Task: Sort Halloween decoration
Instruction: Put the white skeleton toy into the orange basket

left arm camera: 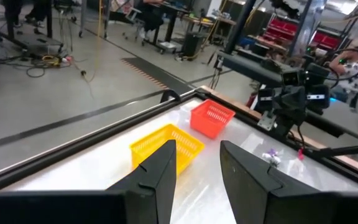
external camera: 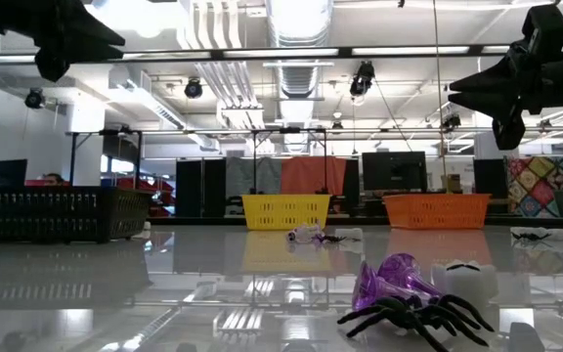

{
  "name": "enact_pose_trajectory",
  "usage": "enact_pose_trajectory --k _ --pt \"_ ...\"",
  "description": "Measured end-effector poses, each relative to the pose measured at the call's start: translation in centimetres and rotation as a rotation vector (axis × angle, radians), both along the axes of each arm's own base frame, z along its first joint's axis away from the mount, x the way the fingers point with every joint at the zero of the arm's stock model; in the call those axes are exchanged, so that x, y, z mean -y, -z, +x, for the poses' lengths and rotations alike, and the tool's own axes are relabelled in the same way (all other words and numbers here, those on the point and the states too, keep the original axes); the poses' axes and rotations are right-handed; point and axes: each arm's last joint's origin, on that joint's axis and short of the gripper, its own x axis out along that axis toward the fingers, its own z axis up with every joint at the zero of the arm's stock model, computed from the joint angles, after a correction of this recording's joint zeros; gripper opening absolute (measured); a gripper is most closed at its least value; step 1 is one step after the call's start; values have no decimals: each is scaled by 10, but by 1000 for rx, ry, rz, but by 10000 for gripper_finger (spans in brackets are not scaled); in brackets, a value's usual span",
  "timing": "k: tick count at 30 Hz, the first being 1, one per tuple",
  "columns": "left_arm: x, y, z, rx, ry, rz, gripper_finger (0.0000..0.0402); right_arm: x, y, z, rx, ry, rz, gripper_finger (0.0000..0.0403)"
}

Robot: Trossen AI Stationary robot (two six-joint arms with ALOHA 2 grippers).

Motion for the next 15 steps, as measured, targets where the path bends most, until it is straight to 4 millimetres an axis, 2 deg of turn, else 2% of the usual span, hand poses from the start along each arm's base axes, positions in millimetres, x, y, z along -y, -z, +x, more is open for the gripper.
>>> enact_pose_trajectory --k 8,15 --pt "-2 -10 7 -26 -68 14 107 0 0 0 1 -1 0 73" --pt "-2 -8 15 -52 -72 -6 107 0 -2 0 36 17 41 73"
